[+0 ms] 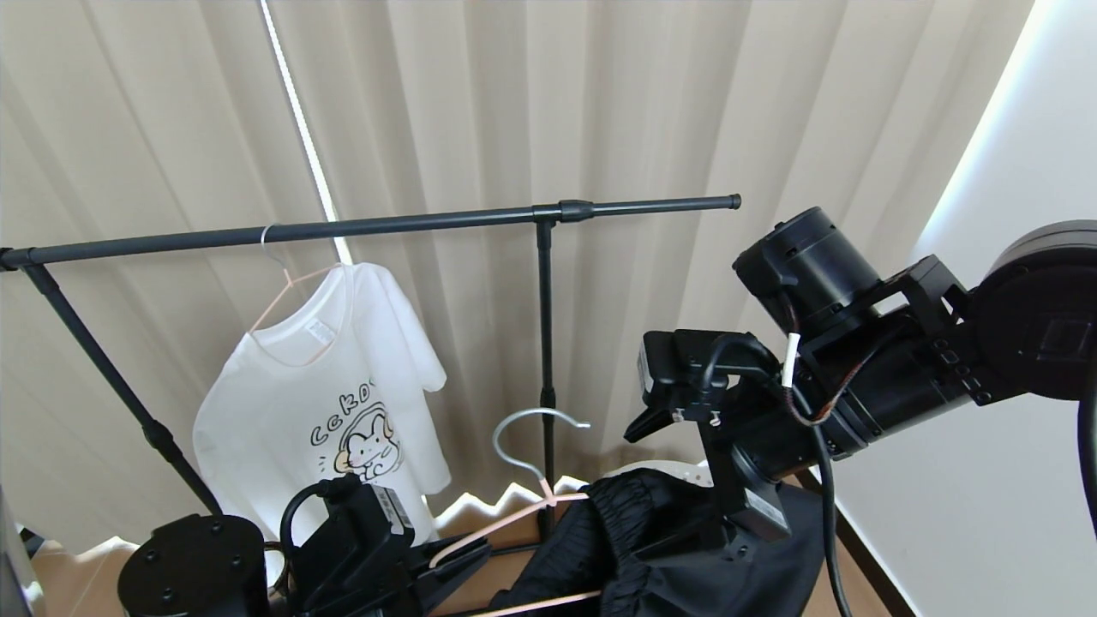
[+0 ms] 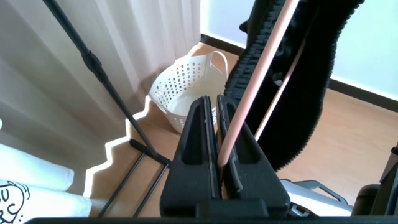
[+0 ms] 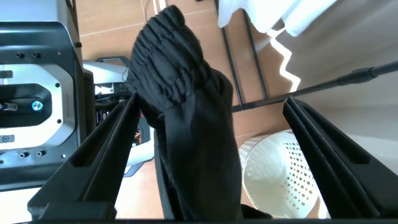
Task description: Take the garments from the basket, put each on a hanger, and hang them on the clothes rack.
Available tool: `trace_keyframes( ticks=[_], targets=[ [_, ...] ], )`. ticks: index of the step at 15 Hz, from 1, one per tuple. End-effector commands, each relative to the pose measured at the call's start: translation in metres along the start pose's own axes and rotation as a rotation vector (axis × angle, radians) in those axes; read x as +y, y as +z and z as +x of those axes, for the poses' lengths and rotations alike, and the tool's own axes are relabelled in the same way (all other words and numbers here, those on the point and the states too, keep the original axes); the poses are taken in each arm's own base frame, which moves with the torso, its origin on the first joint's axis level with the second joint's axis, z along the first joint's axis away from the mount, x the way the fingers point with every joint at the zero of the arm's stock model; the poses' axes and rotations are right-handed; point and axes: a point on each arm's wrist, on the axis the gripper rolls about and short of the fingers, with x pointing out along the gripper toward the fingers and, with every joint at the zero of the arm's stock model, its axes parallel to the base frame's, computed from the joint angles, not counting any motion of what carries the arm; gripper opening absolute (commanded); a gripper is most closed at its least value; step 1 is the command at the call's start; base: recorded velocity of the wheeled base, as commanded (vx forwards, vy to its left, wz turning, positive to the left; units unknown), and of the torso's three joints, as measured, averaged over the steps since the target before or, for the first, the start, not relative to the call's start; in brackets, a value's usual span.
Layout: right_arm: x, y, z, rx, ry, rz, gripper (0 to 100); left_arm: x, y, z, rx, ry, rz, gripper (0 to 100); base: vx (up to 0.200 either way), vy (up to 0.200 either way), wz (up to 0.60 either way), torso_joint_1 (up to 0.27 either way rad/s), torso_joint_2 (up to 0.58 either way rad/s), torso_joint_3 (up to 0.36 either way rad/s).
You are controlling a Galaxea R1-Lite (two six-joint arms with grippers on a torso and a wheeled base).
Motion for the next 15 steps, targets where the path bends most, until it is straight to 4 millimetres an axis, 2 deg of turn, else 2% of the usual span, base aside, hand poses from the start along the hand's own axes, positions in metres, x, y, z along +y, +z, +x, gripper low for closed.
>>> trace_keyframes(
  ticks=[1,9,15],
  targets=[
    [-0.002,-0.001,0.004,0.008,0.006,0.005,100,0.000,0.000,0.000,0.001,-0.001,0.000,0,0.000,0.000,0.00,0.000,0.00,0.000],
    [-0.008,-0.005,0.019,0.039,0.026,0.022,100,-0.001,0.000,0.000,0.000,-0.007,0.002,0,0.000,0.000,0.00,0.000,0.00,0.000],
    [-0.012,0.002,0.017,0.018,0.009,0.009,100,-0.001,0.000,0.001,0.001,-0.009,0.002,0,0.000,0.000,0.00,0.000,0.00,0.000]
  ],
)
